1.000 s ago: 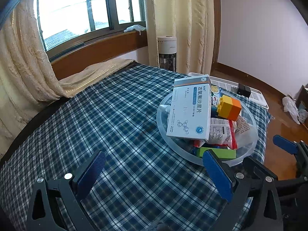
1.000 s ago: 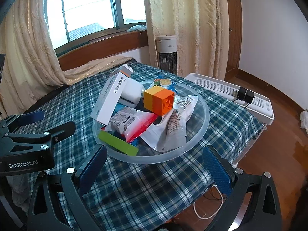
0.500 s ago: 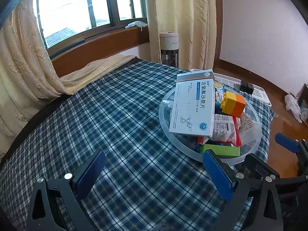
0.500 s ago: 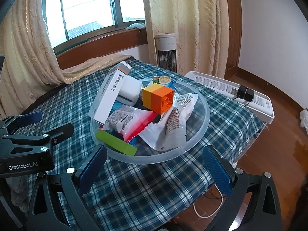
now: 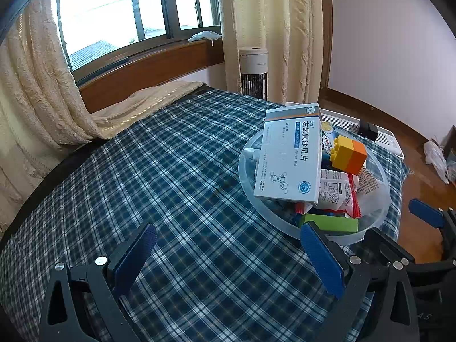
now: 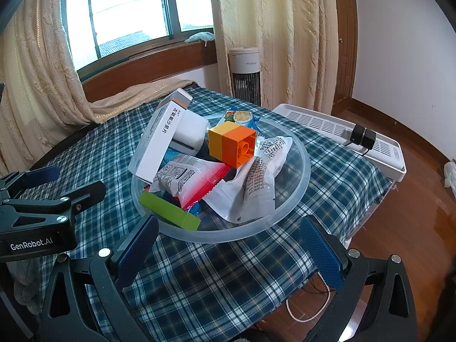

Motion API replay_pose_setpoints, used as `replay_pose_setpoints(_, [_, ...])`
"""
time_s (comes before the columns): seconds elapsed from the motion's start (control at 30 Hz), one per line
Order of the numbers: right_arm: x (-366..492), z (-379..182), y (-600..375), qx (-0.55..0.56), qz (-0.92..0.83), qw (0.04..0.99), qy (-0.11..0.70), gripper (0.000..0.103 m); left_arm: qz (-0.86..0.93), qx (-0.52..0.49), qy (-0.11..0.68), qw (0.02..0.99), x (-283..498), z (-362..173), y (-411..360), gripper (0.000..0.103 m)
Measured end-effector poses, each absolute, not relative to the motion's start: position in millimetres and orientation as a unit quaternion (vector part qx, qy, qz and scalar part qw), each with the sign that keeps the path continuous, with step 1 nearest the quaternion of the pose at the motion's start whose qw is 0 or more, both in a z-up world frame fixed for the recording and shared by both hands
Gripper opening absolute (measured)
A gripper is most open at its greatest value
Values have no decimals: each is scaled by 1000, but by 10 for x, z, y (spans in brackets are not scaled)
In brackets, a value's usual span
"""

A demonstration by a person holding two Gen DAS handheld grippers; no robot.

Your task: Organize objects

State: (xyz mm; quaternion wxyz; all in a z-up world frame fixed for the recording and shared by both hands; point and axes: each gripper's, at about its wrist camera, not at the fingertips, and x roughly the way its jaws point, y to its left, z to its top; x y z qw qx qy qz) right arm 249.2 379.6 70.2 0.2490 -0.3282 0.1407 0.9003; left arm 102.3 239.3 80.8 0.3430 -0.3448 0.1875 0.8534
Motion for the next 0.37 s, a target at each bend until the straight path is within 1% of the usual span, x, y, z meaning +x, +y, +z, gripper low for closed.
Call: replay_pose_setpoints(0.37, [2489,675,3786,-330,900,247,141,100,853,-338,194,347,1049,823,2399,103])
